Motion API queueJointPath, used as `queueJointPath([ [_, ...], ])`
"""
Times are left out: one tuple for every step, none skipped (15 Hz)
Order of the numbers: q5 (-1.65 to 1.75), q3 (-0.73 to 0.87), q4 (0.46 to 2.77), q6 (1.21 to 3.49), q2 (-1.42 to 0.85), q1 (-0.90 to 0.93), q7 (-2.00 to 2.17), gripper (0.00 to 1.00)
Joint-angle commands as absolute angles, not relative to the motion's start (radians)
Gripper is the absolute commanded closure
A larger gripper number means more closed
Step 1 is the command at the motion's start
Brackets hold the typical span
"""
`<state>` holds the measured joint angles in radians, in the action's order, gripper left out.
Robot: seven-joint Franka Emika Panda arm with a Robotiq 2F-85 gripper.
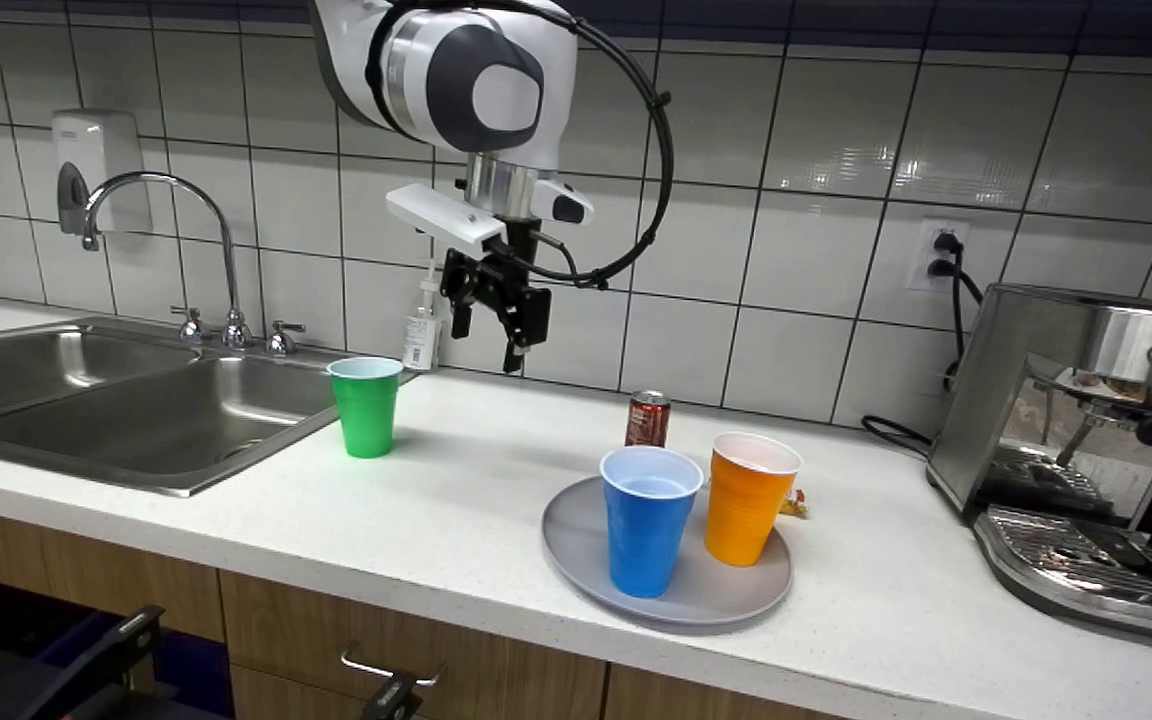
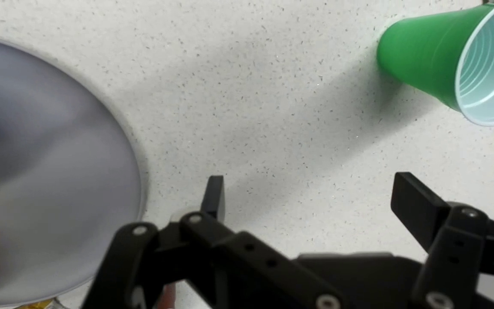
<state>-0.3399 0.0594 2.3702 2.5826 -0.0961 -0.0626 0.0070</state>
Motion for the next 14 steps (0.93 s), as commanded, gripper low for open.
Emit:
queueJointPath([
  [-0.371,0.031,2.314,2.567,-0.136,-0.061,-0.029,0.00],
  [-0.375,0.025,2.307,2.566,-0.141,-0.059,-0.033,0.00],
  [-0.377,0.018,2.302,2.565,-0.145,-0.058,-0.036,0.00],
  [-0.381,0.012,2.296,2.564,-0.149,-0.056,-0.042,0.00],
  [-0.381,0.006,2.292,2.562,-0.152,-0.055,-0.046,0.00],
  [-0.386,-0.001,2.291,2.561,-0.153,-0.054,-0.055,0.00],
  [-0.389,-0.006,2.289,2.560,-0.154,-0.054,-0.061,0.00],
  [-0.389,-0.011,2.289,2.559,-0.154,-0.053,-0.068,0.00],
  [-0.391,-0.015,2.289,2.558,-0.155,-0.052,-0.072,0.00],
  [-0.393,-0.020,2.288,2.556,-0.156,-0.051,-0.077,0.00],
  [-0.396,-0.025,2.289,2.556,-0.156,-0.050,-0.084,0.00],
  [-0.396,-0.029,2.289,2.554,-0.156,-0.050,-0.087,0.00],
  [-0.397,-0.032,2.289,2.554,-0.155,-0.049,-0.094,0.00],
  [-0.400,-0.035,2.291,2.552,-0.153,-0.048,-0.100,0.00],
])
